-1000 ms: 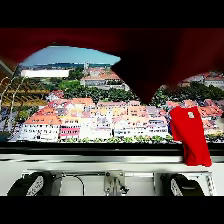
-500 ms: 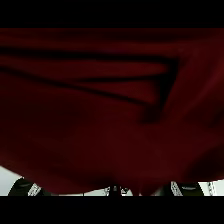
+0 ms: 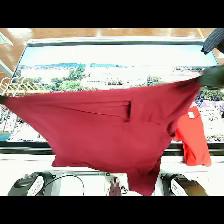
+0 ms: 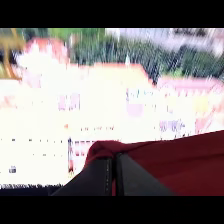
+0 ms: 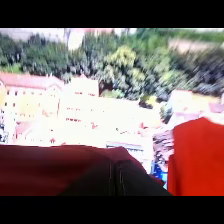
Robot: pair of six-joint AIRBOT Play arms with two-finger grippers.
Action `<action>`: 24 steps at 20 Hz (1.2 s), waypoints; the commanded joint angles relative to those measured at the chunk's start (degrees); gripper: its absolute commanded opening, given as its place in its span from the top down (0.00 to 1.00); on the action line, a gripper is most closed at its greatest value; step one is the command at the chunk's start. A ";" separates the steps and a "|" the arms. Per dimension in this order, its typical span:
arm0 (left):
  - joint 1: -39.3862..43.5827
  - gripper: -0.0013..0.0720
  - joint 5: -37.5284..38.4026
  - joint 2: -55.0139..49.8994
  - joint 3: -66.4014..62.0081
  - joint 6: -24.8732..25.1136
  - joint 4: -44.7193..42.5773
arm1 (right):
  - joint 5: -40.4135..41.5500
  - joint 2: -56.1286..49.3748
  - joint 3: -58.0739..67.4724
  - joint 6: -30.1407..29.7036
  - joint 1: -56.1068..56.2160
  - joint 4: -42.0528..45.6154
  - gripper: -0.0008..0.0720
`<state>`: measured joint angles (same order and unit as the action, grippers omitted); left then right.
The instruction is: Fold the shirts.
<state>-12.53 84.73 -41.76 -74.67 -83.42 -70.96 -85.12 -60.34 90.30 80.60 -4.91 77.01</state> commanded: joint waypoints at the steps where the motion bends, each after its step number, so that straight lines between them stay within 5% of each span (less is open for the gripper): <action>1: -0.07 0.94 -12.59 -6.47 16.37 -0.26 0.26 | 13.57 -12.35 -8.98 0.39 3.52 -3.15 0.91; 5: 0.13 0.94 -32.52 -24.24 9.88 2.97 13.05 | 37.90 -23.02 -8.11 1.33 11.34 -3.06 0.91; 8: 2.73 0.94 -40.50 -36.74 1.11 11.43 20.46 | 55.63 -26.60 -8.11 2.47 12.26 -3.02 0.91; 10: 4.79 0.94 -43.06 -43.08 -3.96 14.82 20.44 | 59.87 -28.04 -8.11 4.44 11.63 -2.95 0.91; 16: 6.36 0.94 -45.07 -51.25 -8.85 14.71 16.41 | 54.90 -32.28 -8.17 8.55 6.38 -2.10 0.91; 21: 5.86 0.94 -39.41 -53.92 -8.85 -0.98 2.95 | 44.74 -36.70 -8.17 10.91 4.63 -2.16 0.91; 24: 7.02 0.94 -38.16 -54.64 -8.90 -2.78 2.75 | 41.35 -38.03 -8.17 10.67 6.12 -1.64 0.91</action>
<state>-6.28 44.51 -95.29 -83.37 -81.82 -64.90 -39.20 -96.79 82.13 90.83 0.54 74.91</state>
